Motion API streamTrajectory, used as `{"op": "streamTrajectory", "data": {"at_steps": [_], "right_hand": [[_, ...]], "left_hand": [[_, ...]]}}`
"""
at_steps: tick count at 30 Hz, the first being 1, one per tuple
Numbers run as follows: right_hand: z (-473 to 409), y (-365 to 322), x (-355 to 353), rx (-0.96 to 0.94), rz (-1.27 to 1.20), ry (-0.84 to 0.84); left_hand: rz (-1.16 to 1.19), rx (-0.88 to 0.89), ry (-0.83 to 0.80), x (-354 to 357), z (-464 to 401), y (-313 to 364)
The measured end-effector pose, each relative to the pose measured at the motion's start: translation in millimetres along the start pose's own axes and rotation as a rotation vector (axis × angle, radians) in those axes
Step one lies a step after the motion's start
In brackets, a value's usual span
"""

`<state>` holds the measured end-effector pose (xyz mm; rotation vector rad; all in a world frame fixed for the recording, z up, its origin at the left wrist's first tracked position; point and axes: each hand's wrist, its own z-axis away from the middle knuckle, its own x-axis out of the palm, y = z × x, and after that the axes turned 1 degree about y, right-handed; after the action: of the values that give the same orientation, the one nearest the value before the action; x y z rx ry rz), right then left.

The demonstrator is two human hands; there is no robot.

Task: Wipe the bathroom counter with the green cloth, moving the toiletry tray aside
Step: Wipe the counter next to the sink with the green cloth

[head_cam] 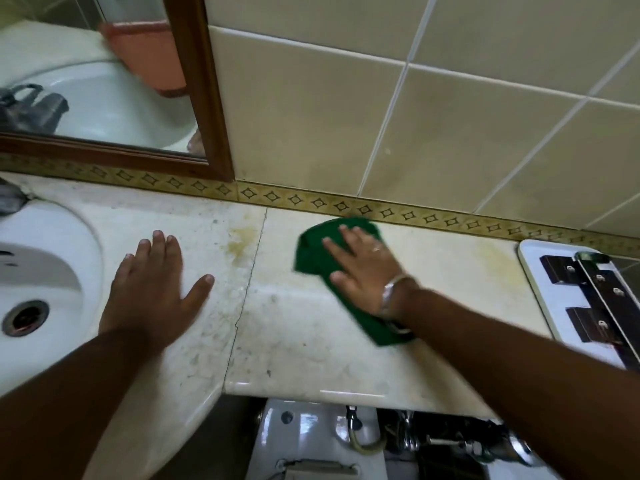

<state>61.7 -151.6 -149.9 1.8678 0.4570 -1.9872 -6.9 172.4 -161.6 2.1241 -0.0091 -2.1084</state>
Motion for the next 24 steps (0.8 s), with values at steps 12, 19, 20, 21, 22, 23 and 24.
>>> {"op": "streamTrajectory", "data": {"at_steps": [12, 19, 20, 21, 22, 23, 24], "right_hand": [[55.9, 104.5, -5.9, -0.050, -0.009, -0.128], [43.9, -46.8, 11.2, -0.211, -0.024, -0.025], [64.6, -48.9, 10.5, -0.329, -0.038, -0.044], [80.6, -40.4, 9.5, -0.467, -0.055, -0.068], [89.4, -23.6, 8.0, -0.563, -0.067, -0.101], [89.3, -5.4, 5.4, -0.594, -0.056, -0.128], [80.7, 10.2, 1.5, -0.561, -0.034, -0.143]], "left_hand": [[-0.004, -0.022, 0.011, -0.3, 1.2, -2.5], [-0.004, -0.003, -0.004, 0.1, 0.4, 1.8], [-0.004, 0.000, -0.006, 0.8, 0.4, 1.1], [-0.006, 0.001, -0.013, 1.2, 0.3, -0.2], [-0.010, 0.000, -0.022, 1.8, 0.1, 0.1], [-0.017, -0.004, -0.024, 2.5, 0.1, -0.3], [-0.021, -0.006, -0.018, 3.9, -0.3, -0.7]]}}
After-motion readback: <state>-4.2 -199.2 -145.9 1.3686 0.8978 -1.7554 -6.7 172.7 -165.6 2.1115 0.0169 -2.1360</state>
